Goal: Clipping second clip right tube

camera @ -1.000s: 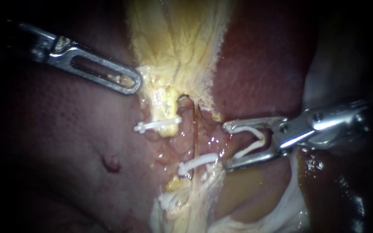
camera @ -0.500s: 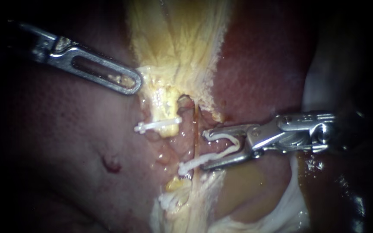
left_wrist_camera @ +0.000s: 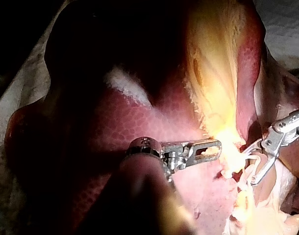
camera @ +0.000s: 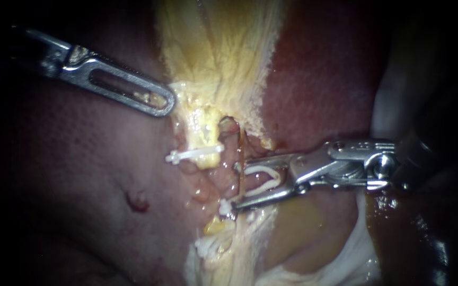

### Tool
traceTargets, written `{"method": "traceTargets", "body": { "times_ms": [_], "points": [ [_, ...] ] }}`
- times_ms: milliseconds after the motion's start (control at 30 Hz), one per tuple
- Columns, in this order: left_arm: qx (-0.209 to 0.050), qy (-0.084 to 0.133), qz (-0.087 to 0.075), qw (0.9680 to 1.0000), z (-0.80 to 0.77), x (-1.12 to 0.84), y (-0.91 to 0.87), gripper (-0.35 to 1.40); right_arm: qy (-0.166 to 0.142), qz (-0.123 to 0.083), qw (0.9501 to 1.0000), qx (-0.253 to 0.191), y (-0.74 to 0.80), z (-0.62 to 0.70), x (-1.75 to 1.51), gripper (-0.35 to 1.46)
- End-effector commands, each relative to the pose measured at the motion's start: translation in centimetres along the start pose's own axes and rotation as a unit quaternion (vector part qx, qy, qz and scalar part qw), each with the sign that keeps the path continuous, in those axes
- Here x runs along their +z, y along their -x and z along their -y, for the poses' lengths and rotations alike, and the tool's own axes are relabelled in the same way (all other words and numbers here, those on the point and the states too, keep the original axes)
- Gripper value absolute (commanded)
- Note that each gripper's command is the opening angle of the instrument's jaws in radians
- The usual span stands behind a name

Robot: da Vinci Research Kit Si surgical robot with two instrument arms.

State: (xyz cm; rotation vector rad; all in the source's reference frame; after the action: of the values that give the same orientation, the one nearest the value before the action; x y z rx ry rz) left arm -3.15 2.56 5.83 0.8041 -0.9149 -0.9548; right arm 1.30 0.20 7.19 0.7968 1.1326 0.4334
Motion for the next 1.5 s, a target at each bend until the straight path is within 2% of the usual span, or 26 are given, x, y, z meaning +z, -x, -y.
{"method": "traceTargets", "body": {
  "times_ms": [33, 467, 633, 933, 1133, 1267, 1500],
  "points": [
    [0.000, 0.000, 0.000, 1.0000, 0.00, 0.00, 0.00, -0.35, -0.001, -0.001, 1.0000, 0.001, 0.00, 0.00, 0.02, 0.49],
    [0.000, 0.000, 0.000, 1.0000, -0.02, 0.00, 0.00, -0.35, -0.063, -0.041, 0.9969, 0.023, -0.07, 0.04, 0.13, 0.49],
    [0.000, 0.000, 0.000, 1.0000, -0.05, -0.01, 0.00, -0.35, -0.074, -0.049, 0.9958, 0.022, -0.13, 0.16, 0.12, 0.49],
    [0.000, -0.001, -0.001, 1.0000, -0.07, -0.02, 0.00, -0.35, -0.118, -0.063, 0.9908, 0.020, -0.31, 0.46, 0.11, 0.49],
    [0.000, -0.001, -0.001, 1.0000, -0.09, -0.04, 0.01, -0.35, -0.133, -0.063, 0.9890, 0.017, -0.39, 0.64, 0.12, 0.47],
    [0.000, -0.001, -0.001, 1.0000, -0.09, -0.04, 0.01, -0.35, -0.133, -0.063, 0.9890, 0.017, -0.39, 0.64, 0.11, 0.45],
    [0.000, -0.001, -0.001, 1.0000, -0.09, -0.04, 0.01, -0.35, -0.124, -0.068, 0.9897, 0.024, -0.35, 0.54, 0.02, 0.27]
  ]
}}
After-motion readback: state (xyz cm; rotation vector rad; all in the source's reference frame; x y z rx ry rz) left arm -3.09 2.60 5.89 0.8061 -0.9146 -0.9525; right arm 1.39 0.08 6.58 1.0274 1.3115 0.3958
